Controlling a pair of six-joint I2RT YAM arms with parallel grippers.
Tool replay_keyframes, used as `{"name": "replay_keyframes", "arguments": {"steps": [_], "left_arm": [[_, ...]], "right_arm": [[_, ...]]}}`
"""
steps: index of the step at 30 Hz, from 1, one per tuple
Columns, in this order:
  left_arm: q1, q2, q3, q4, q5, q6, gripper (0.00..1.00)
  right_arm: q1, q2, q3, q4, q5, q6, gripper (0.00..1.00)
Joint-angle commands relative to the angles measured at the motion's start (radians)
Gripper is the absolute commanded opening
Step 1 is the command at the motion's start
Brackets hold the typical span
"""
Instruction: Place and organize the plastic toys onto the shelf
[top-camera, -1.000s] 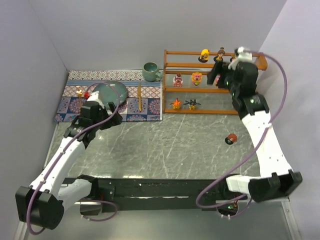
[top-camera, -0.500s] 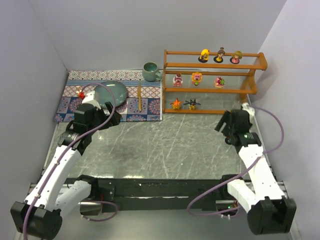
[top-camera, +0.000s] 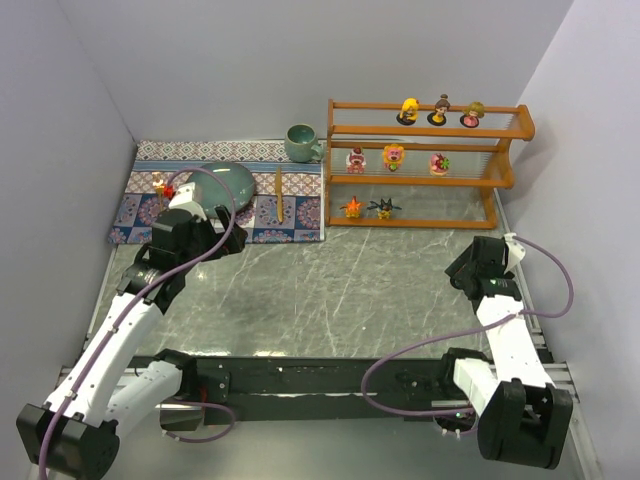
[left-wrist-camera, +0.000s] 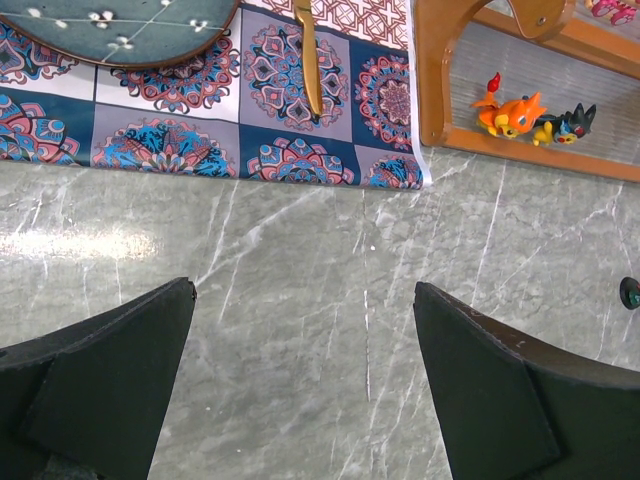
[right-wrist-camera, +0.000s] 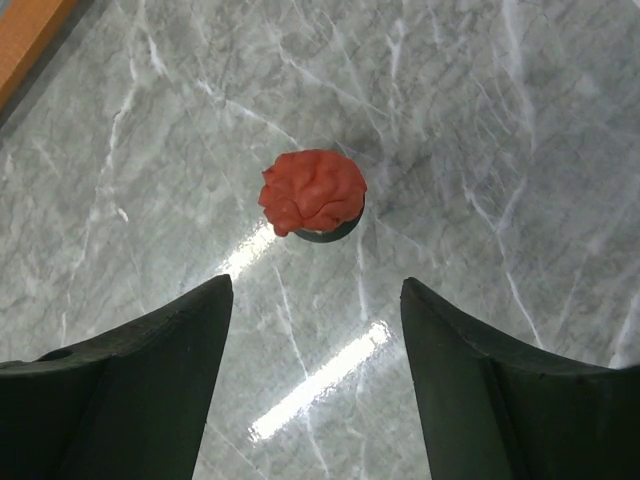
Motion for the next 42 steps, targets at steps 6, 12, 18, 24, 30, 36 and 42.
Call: {"name": "replay_keyframes", "arguments": {"steps": [6, 12, 18, 24, 30, 36, 42], "left_arm": [[-0.006, -0.012, -0.002, 0.015, -0.016, 0.014, 0.97], [-0.006, -0.008, 0.000, 0.015, -0.011, 0.014, 0.97], [-0.011, -0.009, 0.001, 0.012, -0.019, 0.016, 0.97], [-0.018, -0.009, 0.000, 0.012, -0.024, 0.016, 0.97], [-0.020, -0.008, 0.001, 0.010, -0.027, 0.016, 0.97], [-0.020, -0.005, 0.001, 0.009, -0.027, 0.015, 0.97], [-0.021, -0.005, 0.000, 0.009, -0.027, 0.016, 0.97]], "right_arm": [[-0.005, 0.083, 0.032, 0.082, 0.043, 0.058, 0.72], [-0.006, 0.146, 0.049, 0.082, 0.035, 0.081, 0.70], [-0.005, 0.159, 0.057, 0.092, 0.080, 0.094, 0.67], [-0.006, 0.208, 0.057, 0.126, 0.074, 0.110, 0.66], [-0.005, 0.228, 0.064, 0.158, 0.095, 0.115, 0.66], [-0.005, 0.266, 0.072, 0.168, 0.098, 0.117, 0.66], [-0.005, 0.262, 0.061, 0.169, 0.120, 0.114, 0.52]]}}
